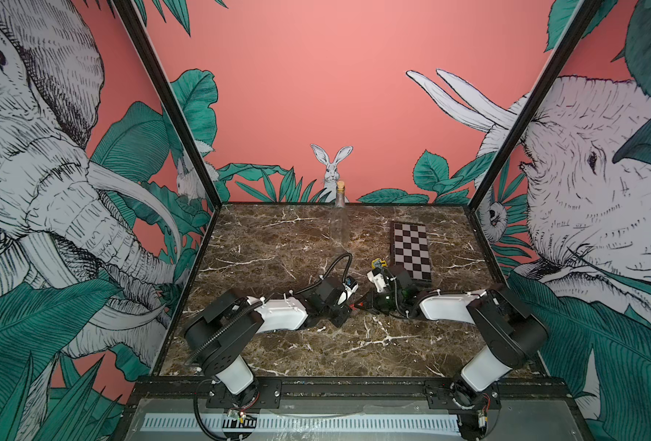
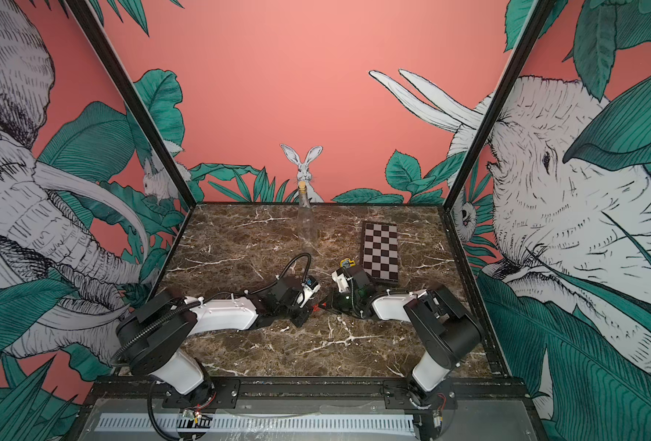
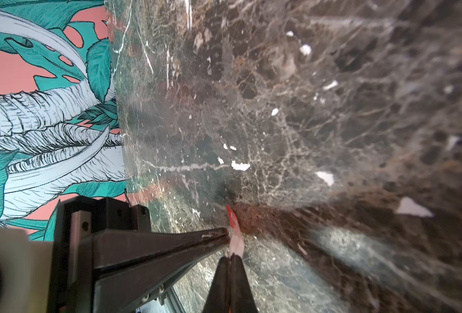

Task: Remove the label from the bottle
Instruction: Place the label at the center of the board.

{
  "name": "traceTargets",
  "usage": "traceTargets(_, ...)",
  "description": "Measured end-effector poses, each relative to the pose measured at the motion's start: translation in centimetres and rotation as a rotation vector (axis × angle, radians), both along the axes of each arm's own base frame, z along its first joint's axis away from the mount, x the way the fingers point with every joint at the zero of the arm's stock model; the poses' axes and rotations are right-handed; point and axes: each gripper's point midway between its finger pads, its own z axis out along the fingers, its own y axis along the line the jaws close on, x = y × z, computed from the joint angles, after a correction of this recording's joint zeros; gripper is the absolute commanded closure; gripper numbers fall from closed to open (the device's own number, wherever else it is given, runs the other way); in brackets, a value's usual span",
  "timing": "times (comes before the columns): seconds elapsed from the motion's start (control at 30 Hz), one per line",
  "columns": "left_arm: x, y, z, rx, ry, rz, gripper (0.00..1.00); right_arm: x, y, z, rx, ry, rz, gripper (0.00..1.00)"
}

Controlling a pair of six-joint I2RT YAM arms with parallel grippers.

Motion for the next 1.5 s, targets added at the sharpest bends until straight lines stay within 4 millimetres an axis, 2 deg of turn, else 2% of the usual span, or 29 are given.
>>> traceTargets(1.1,0.23,0.2,-0.8,0.012,-0.013,0.007,0.97,-0.05,0.08,0.01,0.009,-0.004,0.004,1.0)
traceTargets(1.5,0.23,0.2,-0.81,0.012,-0.013,0.007,0.98,-0.3,-0.09,-0.29,0.005,-0.003,0.007,0.66)
